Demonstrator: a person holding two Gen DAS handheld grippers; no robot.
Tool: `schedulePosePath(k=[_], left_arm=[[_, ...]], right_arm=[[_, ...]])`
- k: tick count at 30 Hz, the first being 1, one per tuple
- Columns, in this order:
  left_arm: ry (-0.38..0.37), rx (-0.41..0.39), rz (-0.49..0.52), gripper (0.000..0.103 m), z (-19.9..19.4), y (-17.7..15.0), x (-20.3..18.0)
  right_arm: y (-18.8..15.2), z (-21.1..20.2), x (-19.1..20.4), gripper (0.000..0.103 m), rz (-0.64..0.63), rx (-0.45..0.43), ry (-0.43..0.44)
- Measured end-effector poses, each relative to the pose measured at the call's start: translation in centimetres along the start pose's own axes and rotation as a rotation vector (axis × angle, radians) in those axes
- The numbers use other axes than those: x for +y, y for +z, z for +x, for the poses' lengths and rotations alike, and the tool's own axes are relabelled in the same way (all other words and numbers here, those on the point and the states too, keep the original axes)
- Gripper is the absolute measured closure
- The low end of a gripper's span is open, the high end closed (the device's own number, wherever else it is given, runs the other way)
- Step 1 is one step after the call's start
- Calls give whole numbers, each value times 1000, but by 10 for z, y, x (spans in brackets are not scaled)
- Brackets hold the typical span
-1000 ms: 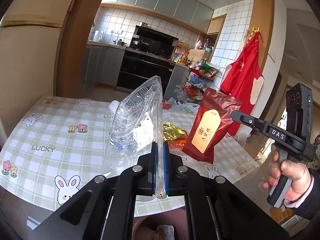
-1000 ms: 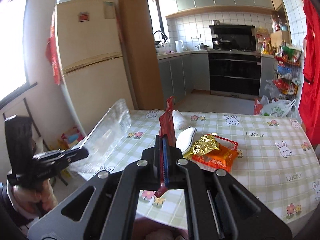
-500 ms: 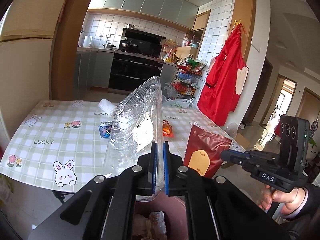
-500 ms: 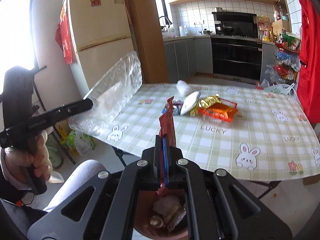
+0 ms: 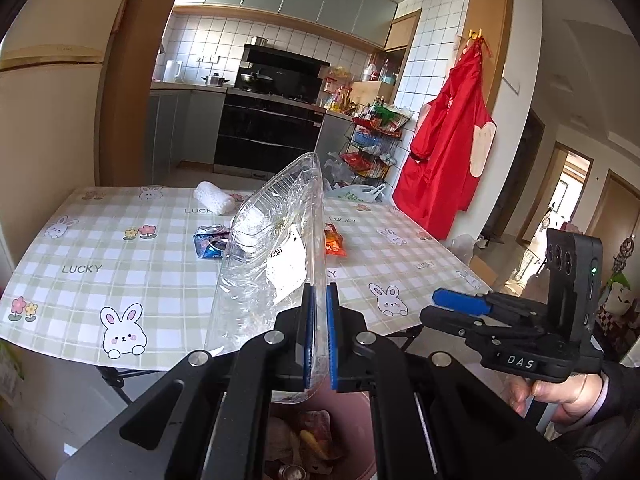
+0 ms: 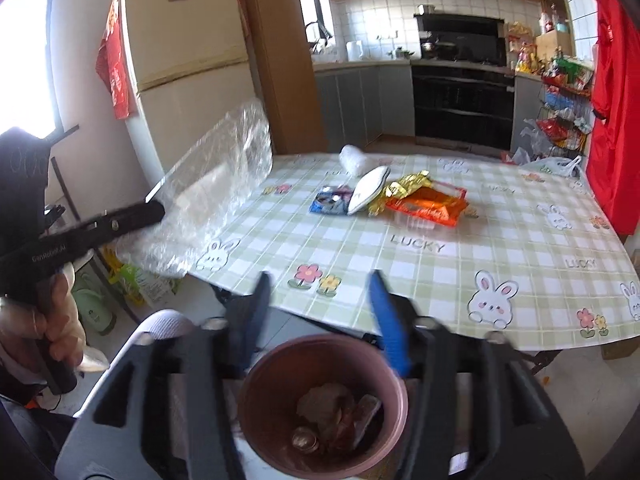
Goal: Collect trash
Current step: 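Open the left tool over the pink bin to drop the clear tray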
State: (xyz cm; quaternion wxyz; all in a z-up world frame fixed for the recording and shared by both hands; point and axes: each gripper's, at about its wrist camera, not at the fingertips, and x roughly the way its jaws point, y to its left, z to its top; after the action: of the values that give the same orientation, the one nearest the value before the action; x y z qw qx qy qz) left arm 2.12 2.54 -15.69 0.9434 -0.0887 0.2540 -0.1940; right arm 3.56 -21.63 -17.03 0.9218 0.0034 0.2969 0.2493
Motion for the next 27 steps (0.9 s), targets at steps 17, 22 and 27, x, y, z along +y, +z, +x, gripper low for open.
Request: schedulePosePath(k=[17, 22, 27], left_arm=[[-55, 193, 53, 96, 39, -41, -13], [-71, 241, 78, 95, 50, -53, -18], [-89, 305, 106, 95, 70, -67, -23]], right_arm=[[17, -35, -22, 6, 44, -220, -172], [18, -38, -27, 6, 54, -223, -211], [15, -36, -32, 6, 79, -210, -211]])
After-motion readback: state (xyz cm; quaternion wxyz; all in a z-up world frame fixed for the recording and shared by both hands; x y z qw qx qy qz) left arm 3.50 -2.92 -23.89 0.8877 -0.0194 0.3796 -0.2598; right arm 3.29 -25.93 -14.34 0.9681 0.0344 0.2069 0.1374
